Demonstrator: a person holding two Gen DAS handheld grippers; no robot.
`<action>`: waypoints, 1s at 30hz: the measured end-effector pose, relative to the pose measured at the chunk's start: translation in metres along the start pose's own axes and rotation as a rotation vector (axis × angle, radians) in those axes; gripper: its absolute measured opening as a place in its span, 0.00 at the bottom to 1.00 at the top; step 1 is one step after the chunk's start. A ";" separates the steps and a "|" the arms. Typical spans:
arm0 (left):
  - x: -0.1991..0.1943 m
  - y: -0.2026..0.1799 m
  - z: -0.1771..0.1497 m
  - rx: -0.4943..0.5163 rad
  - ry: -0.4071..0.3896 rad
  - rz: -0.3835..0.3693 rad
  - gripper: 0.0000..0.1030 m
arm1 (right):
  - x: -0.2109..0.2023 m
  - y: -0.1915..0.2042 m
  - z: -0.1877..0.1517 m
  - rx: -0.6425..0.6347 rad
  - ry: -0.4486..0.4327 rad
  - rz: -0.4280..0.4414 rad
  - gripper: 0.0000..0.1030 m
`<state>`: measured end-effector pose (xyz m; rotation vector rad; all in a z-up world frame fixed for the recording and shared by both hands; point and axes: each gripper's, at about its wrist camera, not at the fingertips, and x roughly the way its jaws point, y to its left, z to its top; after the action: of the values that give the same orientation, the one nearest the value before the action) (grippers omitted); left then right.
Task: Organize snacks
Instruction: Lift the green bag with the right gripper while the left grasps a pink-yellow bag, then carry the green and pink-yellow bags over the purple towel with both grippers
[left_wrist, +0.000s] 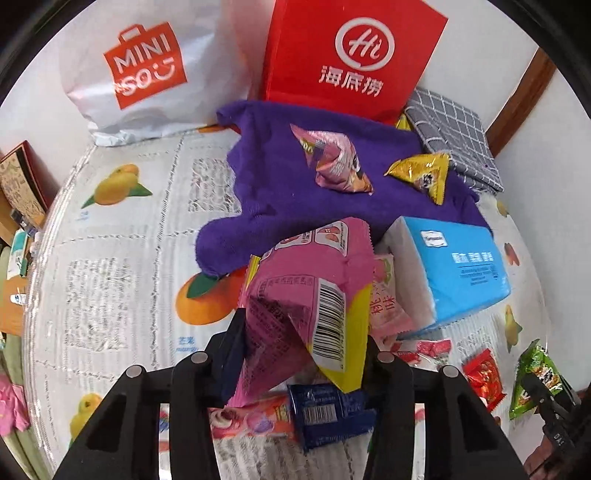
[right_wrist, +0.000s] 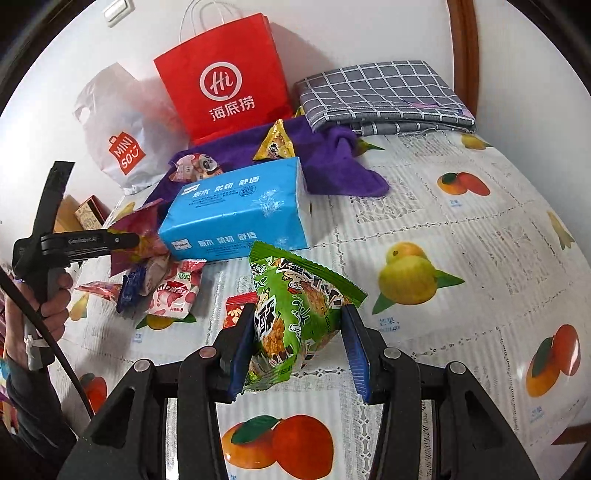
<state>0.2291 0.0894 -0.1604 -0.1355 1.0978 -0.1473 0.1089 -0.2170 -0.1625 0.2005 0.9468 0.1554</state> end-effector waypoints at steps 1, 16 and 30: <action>-0.004 0.000 0.000 0.001 -0.006 -0.002 0.42 | -0.001 0.001 0.000 -0.003 -0.002 0.001 0.44; -0.061 -0.029 -0.008 0.037 -0.092 -0.127 0.42 | -0.030 0.016 0.016 -0.061 -0.071 -0.021 0.44; -0.074 -0.050 0.034 0.061 -0.151 -0.155 0.42 | -0.025 0.043 0.088 -0.138 -0.134 -0.037 0.44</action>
<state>0.2238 0.0556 -0.0713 -0.1740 0.9313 -0.3045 0.1640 -0.1900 -0.0826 0.0650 0.8025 0.1703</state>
